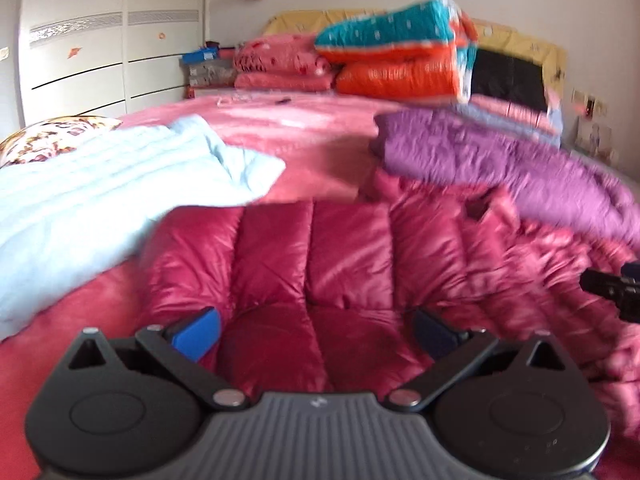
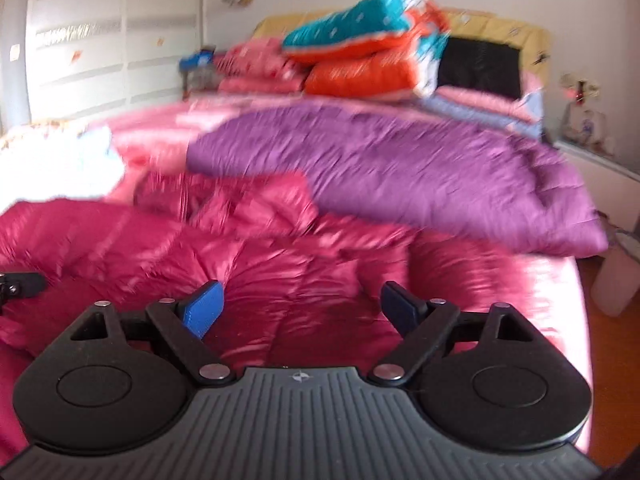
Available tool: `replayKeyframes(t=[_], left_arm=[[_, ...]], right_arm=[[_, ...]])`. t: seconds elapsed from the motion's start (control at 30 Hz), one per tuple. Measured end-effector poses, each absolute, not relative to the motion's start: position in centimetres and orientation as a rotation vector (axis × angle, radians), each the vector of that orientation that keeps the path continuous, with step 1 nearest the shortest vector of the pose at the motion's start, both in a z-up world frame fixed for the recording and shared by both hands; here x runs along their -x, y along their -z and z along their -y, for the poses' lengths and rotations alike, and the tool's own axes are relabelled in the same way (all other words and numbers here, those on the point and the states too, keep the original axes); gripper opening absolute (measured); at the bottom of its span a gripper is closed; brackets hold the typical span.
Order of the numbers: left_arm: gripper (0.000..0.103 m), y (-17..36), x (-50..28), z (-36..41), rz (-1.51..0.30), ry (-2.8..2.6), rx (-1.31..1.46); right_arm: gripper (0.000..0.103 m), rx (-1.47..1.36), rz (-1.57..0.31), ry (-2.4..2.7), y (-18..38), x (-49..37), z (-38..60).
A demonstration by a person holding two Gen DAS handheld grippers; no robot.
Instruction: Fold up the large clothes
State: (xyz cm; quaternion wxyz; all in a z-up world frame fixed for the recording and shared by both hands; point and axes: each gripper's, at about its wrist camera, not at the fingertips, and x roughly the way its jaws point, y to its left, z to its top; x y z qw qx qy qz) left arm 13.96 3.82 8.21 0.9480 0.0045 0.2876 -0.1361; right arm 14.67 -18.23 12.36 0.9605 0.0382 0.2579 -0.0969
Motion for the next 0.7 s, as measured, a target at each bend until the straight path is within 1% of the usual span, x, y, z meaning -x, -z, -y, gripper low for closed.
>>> replayKeyframes(t=[0.1,0.27,0.47,0.7], left_arm=[[0.102,-9.9,-11.0,-4.7,-0.584,0.284,0.02],[0.102,-12.2,-5.8,-6.1,-0.573,0.291,0.028],[0.102,-14.1,0.0,-8.6,-0.601,0.286,0.037],[0.102,-15.0,5.4,-13.0,-0.651,0.217,0.051]], right_arm=[[0.103,-0.127,-0.502,0.209,-13.8,-11.0,18.9],[0.103,-0.142,-0.515,0.226,-14.5,-4.9,18.9],[0.103,-0.148,-0.59,0.237,-13.4,0.1,18.4],[0.103,-0.125,-0.676,0.212,-12.1,4.5,17.0]])
